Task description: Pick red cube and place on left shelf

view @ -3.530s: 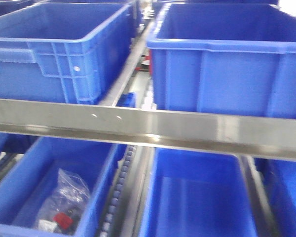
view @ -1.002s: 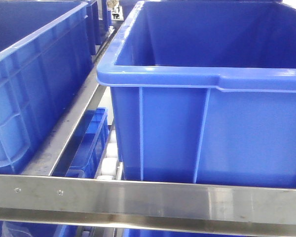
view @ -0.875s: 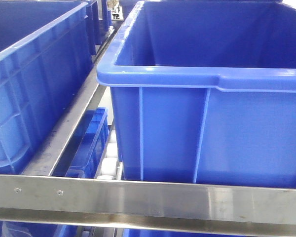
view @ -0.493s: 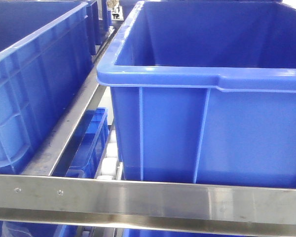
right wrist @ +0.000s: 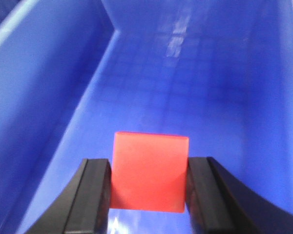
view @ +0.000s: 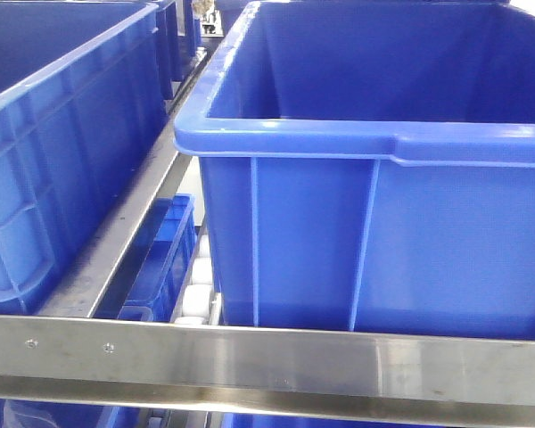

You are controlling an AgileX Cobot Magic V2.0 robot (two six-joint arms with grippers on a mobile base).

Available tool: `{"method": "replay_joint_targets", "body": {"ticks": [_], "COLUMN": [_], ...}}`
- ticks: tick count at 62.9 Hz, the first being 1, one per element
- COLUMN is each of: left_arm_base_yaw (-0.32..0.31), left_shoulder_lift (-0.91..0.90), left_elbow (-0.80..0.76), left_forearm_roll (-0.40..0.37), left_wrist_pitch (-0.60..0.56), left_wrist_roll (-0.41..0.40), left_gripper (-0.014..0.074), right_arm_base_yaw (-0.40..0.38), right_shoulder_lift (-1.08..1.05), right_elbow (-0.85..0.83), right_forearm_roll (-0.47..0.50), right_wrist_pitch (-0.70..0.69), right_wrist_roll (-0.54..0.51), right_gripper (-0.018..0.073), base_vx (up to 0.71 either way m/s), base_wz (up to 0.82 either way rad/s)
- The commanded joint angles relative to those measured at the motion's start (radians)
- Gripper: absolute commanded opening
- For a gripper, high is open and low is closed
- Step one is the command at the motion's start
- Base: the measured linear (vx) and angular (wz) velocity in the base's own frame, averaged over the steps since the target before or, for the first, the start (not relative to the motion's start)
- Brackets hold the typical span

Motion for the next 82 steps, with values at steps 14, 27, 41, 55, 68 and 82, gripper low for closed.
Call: {"method": "replay_joint_targets", "body": {"ticks": [14, 27, 41, 55, 68, 82], "left_arm_base_yaw": [0.0, 0.0, 0.0, 0.0, 0.0, 0.0], "left_shoulder_lift": [0.006, 0.006, 0.006, 0.006, 0.006, 0.006], "left_elbow": [0.022, 0.022, 0.022, 0.022, 0.022, 0.022], "left_forearm_roll": [-0.006, -0.006, -0.006, -0.006, -0.006, -0.006], "left_wrist_pitch": [-0.084, -0.084, -0.084, -0.084, -0.084, -0.084], "left_wrist_roll": [-0.002, -0.002, -0.002, -0.002, -0.002, -0.002], "left_gripper": [0.0102, 0.0102, 0.0102, 0.0102, 0.0102, 0.0102], "right_arm_base_yaw": [0.045, 0.113, 0.114, 0.114, 0.087, -0.01], "right_shoulder_lift": [0.291, 0.365, 0.366, 0.303, 0.073, -0.231], "right_elbow": [-0.299, -0.369, -0.369, -0.317, -0.099, 0.191], "right_forearm_roll": [0.0, -0.001, -0.001, -0.009, -0.018, -0.018], "right_wrist_pitch": [-0.049, -0.035, -0.02, -0.056, -0.187, -0.269], "right_wrist_roll": [-0.004, -0.056, -0.056, -0.056, -0.056, -0.056], "right_gripper": [0.0042, 0.0523, 0.0553, 0.0408, 0.0004, 0.0026], "base_vx": [0.0, 0.0, 0.0, 0.0, 0.0, 0.0], "base_wz": [0.0, 0.0, 0.0, 0.0, 0.0, 0.0]}}
